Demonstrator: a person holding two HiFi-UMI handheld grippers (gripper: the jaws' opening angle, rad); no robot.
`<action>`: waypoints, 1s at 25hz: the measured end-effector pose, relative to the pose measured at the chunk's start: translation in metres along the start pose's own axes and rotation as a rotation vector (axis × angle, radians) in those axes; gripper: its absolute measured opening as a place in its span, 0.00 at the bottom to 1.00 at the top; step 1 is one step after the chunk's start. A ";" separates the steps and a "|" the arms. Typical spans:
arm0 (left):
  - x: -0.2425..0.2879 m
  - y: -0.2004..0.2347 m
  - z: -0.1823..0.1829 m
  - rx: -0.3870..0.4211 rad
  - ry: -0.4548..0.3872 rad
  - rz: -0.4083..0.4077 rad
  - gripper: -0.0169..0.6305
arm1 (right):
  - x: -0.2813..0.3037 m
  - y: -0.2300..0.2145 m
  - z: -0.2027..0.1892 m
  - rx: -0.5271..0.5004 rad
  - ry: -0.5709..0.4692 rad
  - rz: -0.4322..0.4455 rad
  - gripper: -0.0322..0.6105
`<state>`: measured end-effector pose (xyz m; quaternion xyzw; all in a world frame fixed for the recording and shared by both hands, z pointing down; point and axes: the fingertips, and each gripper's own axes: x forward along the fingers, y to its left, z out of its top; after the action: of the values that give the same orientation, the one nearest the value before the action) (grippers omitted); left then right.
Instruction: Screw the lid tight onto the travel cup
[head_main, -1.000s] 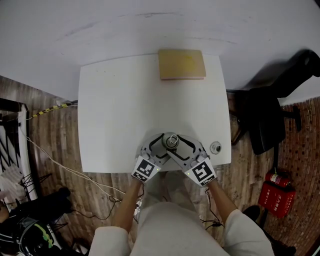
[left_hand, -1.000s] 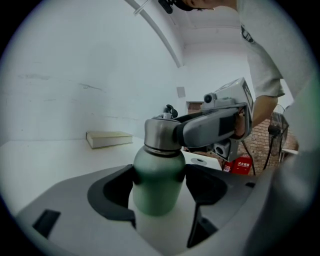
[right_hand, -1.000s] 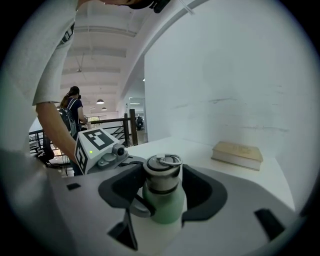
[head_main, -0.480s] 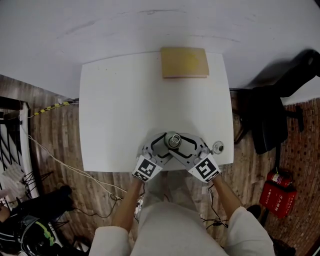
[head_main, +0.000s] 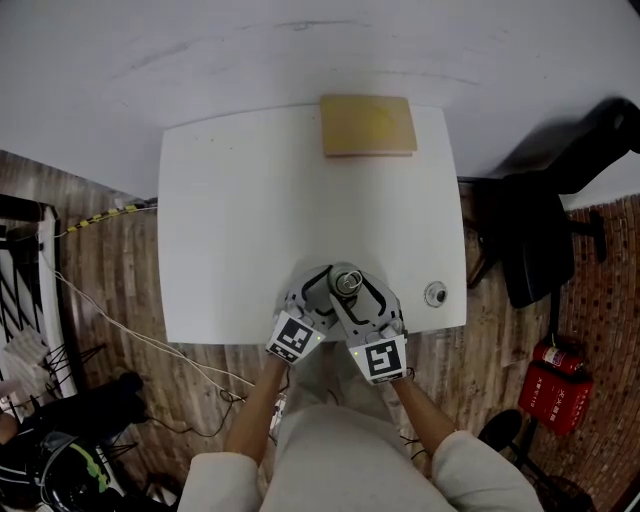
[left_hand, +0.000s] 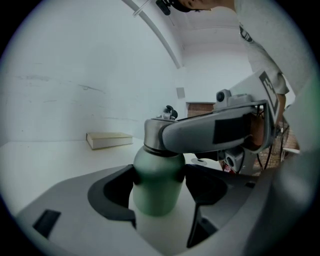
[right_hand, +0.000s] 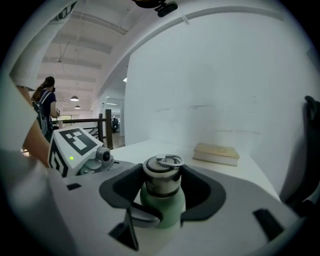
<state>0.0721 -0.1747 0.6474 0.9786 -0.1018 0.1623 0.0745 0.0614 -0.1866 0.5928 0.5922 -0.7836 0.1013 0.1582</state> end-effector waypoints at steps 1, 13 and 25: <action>0.000 0.000 0.000 -0.001 -0.002 0.002 0.53 | 0.000 0.000 0.000 0.011 0.002 -0.034 0.42; -0.001 0.000 0.000 0.000 -0.005 0.008 0.53 | 0.001 0.008 0.001 0.043 -0.013 -0.024 0.54; 0.000 0.000 -0.001 0.009 -0.002 -0.005 0.53 | 0.008 0.011 -0.004 -0.177 0.027 0.462 0.56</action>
<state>0.0718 -0.1748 0.6481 0.9794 -0.0989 0.1615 0.0705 0.0494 -0.1891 0.5995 0.3800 -0.9017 0.0736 0.1925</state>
